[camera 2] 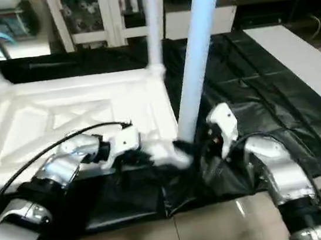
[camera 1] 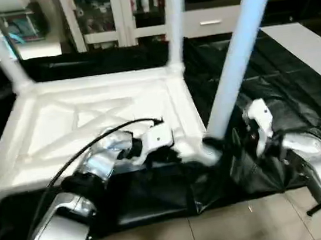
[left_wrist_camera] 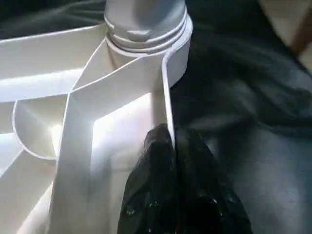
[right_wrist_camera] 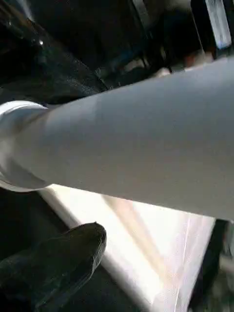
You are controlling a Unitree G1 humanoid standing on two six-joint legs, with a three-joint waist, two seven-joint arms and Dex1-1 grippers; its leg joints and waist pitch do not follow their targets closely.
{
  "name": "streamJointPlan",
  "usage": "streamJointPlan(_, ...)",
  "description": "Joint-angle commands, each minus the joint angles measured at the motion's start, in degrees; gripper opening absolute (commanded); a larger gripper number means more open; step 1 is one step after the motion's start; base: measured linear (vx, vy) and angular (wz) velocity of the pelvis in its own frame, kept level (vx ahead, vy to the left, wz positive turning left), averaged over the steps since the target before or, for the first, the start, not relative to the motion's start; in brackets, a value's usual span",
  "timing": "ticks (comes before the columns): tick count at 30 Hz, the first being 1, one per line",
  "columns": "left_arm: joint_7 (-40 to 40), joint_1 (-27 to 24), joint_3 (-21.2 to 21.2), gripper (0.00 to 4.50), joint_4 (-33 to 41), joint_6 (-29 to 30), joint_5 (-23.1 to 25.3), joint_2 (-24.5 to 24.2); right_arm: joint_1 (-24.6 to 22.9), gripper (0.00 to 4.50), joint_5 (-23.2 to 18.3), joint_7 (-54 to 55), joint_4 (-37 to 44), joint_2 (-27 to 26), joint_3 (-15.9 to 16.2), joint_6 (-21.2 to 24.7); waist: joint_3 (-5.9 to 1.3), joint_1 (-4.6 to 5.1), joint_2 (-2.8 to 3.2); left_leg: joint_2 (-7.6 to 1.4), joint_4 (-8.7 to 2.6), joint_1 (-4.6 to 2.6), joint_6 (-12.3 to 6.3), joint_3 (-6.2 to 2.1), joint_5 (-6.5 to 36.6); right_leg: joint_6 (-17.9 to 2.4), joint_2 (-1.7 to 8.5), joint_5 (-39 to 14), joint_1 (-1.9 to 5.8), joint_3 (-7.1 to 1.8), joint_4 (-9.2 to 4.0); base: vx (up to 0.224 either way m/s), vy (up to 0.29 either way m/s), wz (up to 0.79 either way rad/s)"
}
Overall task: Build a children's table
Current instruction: Rotate leg to tighten
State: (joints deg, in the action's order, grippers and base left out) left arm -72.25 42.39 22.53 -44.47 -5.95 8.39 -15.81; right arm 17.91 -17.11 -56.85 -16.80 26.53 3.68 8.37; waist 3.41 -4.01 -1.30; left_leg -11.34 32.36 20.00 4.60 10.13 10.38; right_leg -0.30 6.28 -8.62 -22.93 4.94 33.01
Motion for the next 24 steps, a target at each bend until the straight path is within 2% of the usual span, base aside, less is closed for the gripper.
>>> streamJointPlan(1, -7.09, -3.11, 5.84, 0.0, 0.17, 1.74, 1.76, -0.72, 0.2, 3.89, 0.47, -3.39, -0.93, 2.44, 1.47, 1.75, -3.37, 0.03, -0.18, -2.15, -4.06, -0.57, -2.41, -0.23, 21.33, -11.48, 2.48, -22.92, 2.02, -2.48, -4.58, 0.0, 0.0, 0.0)
streamJointPlan(2, -7.09, -3.17, 5.84, 0.0, 0.56, 1.75, 1.67, -0.78, 0.42, 3.89, 0.7, -4.37, -1.24, 2.9, 2.3, 1.99, -3.45, -0.04, -0.37, -2.16, -4.03, -0.39, -2.48, -0.17, 20.64, -11.46, 2.49, -22.24, 2.1, -2.56, -4.48, 0.0, 0.0, 0.0)
streamJointPlan(4, -7.27, -3.26, 5.86, 0.0, 0.99, 1.94, 1.61, -0.93, 0.78, 3.89, 1.65, -5.61, -2.14, 3.43, 3.45, 1.87, -3.59, -0.2, -0.33, -2.14, -4.02, -0.28, -2.47, -0.19, 19.22, -11.63, 2.48, -20.67, 2.2, -2.58, -4.26, 0.0, 0.0, 0.0)
streamJointPlan(5, -7.28, -3.27, 5.86, 0.0, 1.04, 1.99, 1.63, -0.96, 0.91, 3.65, 2.05, -5.88, -2.49, 3.55, 3.78, 1.75, -3.68, -0.31, -0.29, -2.16, -3.98, -0.26, -2.4, -0.2, 18.77, -11.79, 2.5, -20.06, 2.26, -2.56, -4.12, 0.0, 0.0, 0.0)
streamJointPlan(9, -7.36, -3.38, 5.58, 0.0, 1.36, 2.21, 2.04, -1.07, 1.88, 3.43, 3.14, -8.07, -4.54, 3.92, 5.0, 1.93, -3.9, -0.8, -0.47, -2.07, -3.74, -0.05, -2.89, -0.04, 16.0, -12.36, 2.47, -16.85, 2.54, -2.56, -3.62, 0.0, 0.0, 0.0)
streamJointPlan(12, -7.44, -3.81, 5.6, 0.0, 2.66, 3.07, 2.06, -1.54, 2.62, 3.08, 3.13, -9.83, -5.51, 4.38, 5.84, 2.04, -3.95, -0.96, -0.52, -2.08, -3.6, -0.03, -3.37, 0.06, 14.63, -12.8, 2.43, -15.48, 2.64, -2.55, -3.42, 0.0, 0.0, 0.0)
streamJointPlan(19, -7.45, -4.02, 5.72, 0.0, 3.1, 3.45, 1.92, -1.69, 3.27, 2.46, 2.79, -10.57, -6.66, 3.93, 5.43, 1.93, -4.06, -0.91, -0.49, -2.09, -3.6, -0.09, -2.98, 0.1, 15.25, -13.1, 2.3, -14.64, 2.68, -2.48, -3.33, 0.0, 0.0, 0.0)
streamJointPlan(24, -7.95, -4.27, 6.01, 0.0, 3.73, 4.24, 1.88, -1.78, 3.17, 2.36, 2.68, -11.43, -7.28, 3.97, 5.4, 2.07, -4.22, -0.94, -0.5, -2.13, -3.51, -0.16, -2.9, 0.16, 15.12, -13.5, 2.24, -13.39, 2.73, -2.46, -3.16, 0.0, 0.0, 0.0)
